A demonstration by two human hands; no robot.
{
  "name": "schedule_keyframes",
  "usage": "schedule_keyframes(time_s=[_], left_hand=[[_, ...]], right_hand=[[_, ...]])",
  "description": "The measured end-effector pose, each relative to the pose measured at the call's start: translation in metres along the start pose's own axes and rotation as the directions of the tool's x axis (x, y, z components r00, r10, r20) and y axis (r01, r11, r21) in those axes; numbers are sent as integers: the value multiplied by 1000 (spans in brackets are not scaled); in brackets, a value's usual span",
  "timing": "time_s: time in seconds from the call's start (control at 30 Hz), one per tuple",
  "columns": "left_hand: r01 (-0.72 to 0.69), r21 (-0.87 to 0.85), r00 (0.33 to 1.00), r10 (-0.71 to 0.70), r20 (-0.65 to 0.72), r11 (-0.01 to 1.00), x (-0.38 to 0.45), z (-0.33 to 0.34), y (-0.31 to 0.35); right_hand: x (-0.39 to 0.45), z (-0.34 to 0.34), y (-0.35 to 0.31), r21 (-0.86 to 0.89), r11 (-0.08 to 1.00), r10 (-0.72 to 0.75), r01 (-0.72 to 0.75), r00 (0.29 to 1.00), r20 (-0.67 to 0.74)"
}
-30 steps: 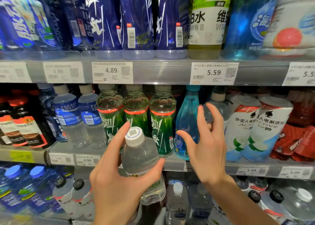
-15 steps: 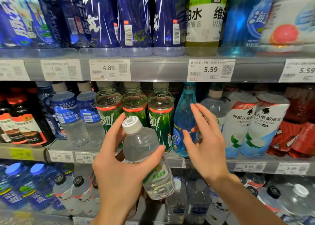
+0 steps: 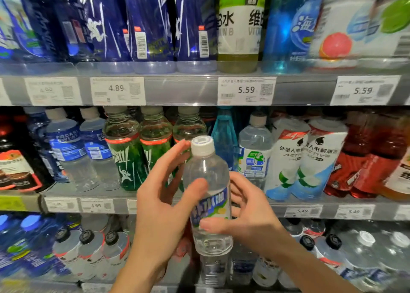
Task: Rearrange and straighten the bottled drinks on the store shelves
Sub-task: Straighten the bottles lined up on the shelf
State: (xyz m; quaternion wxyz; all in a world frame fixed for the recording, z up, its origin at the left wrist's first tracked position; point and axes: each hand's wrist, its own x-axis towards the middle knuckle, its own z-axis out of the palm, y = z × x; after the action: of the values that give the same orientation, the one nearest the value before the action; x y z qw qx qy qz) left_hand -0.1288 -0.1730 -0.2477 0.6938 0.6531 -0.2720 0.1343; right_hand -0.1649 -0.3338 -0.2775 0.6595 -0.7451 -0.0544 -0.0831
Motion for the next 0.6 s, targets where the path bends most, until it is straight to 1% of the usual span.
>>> schedule_keyframes(time_s=[0.1,0.2,0.27,0.33,0.43,0.5,0.6], left_hand=[[66,-29,987,-61,152,997,0,2,-4],[150,-35,948,-134,287,988,-6,9,-10],[205,-34,918,-180,353,978,-10,14,-15],[218,-18,902,-194,386,976,-12,20,-16],[183,28,880,-176,441,983,-9,26,-13],[163,62,874,-173,455,985,-8,28,-8],[205,15,871,-190,453,979,-5,32,7]], right_hand=[[-2,-14,-2,100,995,35,-27,996,-78],[-6,-29,-7,94,995,-10,20,994,-110],[-11,-39,-9,78,996,-34,43,993,-112],[-17,-48,-12,82,996,-33,44,992,-124],[-21,-58,-19,93,994,-46,59,990,-133],[-24,-60,-29,104,992,-52,65,991,-121],[-28,-63,-51,109,988,-101,108,993,-68]])
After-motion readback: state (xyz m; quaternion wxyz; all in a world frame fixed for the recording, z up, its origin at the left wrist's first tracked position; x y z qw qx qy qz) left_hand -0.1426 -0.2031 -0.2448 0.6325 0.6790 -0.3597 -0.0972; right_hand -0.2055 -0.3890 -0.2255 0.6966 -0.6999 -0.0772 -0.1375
